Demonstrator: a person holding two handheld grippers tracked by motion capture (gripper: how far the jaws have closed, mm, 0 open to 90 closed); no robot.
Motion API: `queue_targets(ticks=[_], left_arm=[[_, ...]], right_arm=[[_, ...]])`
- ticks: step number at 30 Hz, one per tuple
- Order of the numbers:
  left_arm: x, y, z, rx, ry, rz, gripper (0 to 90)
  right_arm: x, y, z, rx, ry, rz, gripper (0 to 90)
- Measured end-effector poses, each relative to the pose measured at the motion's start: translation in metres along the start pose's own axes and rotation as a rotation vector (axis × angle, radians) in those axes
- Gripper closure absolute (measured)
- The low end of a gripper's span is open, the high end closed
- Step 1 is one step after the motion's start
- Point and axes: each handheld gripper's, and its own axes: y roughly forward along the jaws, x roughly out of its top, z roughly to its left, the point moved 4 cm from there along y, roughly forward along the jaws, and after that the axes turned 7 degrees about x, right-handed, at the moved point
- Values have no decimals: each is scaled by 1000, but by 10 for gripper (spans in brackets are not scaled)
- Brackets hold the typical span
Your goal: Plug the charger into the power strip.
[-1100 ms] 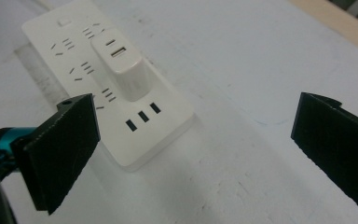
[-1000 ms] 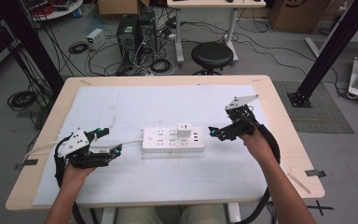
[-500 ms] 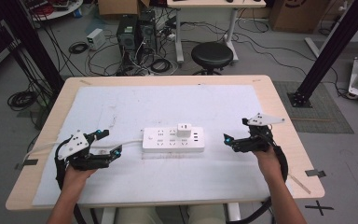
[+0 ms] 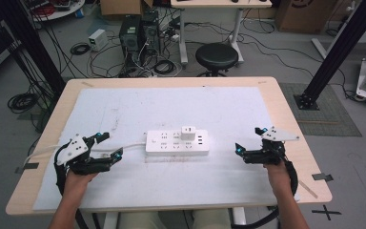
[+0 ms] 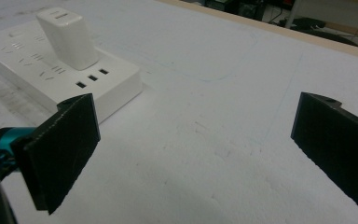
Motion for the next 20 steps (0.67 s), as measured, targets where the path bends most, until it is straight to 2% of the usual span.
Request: queue_targets(ticks=[5,20], left_arm=[[-1,0,0,2,-1,3,206],[-1,2,0,8,-3,6,206]], right_arm=[[-10,-2,0,-13,4,-37,10],[-22,0,-2,-7,35,-43,9]])
